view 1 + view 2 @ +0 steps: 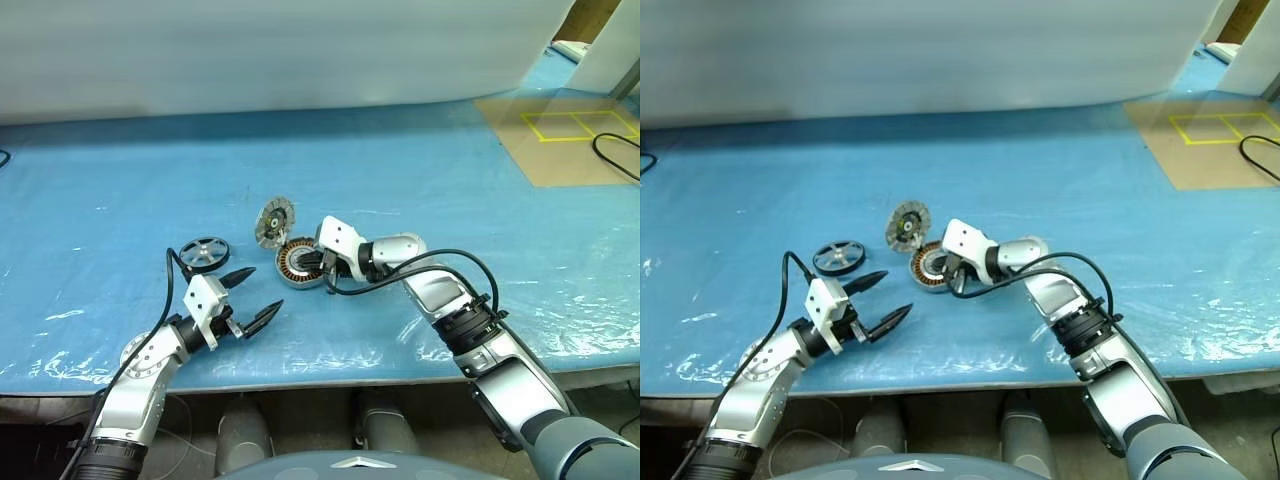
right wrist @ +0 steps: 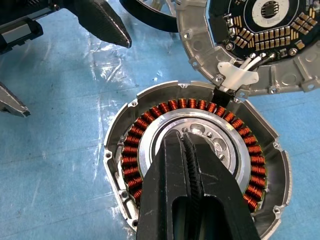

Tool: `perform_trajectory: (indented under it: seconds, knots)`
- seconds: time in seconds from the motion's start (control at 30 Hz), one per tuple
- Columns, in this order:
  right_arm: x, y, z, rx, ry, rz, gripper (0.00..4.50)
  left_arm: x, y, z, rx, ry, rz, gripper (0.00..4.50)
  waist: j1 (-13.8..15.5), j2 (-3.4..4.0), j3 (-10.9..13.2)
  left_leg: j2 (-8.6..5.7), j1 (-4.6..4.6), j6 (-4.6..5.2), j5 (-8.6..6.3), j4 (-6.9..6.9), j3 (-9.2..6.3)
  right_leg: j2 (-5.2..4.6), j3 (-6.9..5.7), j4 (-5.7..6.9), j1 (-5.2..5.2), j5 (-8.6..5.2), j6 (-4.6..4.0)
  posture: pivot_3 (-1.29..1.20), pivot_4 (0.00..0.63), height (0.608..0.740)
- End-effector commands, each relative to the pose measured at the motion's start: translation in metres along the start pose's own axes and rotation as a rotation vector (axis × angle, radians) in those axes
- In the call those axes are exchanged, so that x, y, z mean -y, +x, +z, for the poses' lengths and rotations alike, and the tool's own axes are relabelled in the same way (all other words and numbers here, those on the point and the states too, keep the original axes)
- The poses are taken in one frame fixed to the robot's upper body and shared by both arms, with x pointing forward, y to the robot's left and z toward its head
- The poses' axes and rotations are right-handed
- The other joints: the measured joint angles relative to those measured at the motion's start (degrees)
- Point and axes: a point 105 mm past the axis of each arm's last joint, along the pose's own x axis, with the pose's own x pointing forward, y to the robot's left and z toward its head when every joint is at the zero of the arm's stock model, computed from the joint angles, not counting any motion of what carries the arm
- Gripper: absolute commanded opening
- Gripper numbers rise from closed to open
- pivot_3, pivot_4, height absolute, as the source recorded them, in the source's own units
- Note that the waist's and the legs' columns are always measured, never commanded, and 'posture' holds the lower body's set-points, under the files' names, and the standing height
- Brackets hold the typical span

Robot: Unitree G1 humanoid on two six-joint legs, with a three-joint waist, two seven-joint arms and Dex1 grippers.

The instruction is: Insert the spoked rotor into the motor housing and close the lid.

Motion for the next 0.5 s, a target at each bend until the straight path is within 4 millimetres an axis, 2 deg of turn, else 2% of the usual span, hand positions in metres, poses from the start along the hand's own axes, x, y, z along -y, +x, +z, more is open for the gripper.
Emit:
perform_trajectory:
  seconds: [0.03, 0.17, 0.5]
  knots:
    - [-0.004, -0.004, 0.003, 0.054, 0.128, 0.034, 0.04, 0.0, 0.001, 0.007, 0.02, 0.02, -0.011, 4.5, 0.0, 0.0, 0.0, 0.0, -0.02, 0.0, 0.0, 0.0, 0.0, 0.0, 0.0, -0.01, -0.01, 0.0, 0.0, 0.0, 0.15, 0.74]
    - [-0.009, -0.009, 0.019, 0.138, 0.163, 0.092, 0.04, -0.001, 0.001, 0.007, 0.02, 0.02, -0.01, 4.5, 0.0, 0.01, 0.0, 0.01, -0.15, -0.03, 0.02, -0.04, 0.0, 0.02, -0.02, -0.13, -0.13, 0.0, 0.0, 0.0, 0.15, 0.74]
    - [0.008, -0.014, 0.02, 0.131, 0.033, 0.014, 0.04, 0.0, 0.002, 0.007, 0.025, 0.014, -0.009, 4.5, 0.0, 0.01, 0.0, 0.01, -0.17, -0.03, 0.02, -0.1, 0.0, 0.02, -0.03, -0.15, -0.18, 0.0, 0.0, 0.0, 0.15, 0.74]
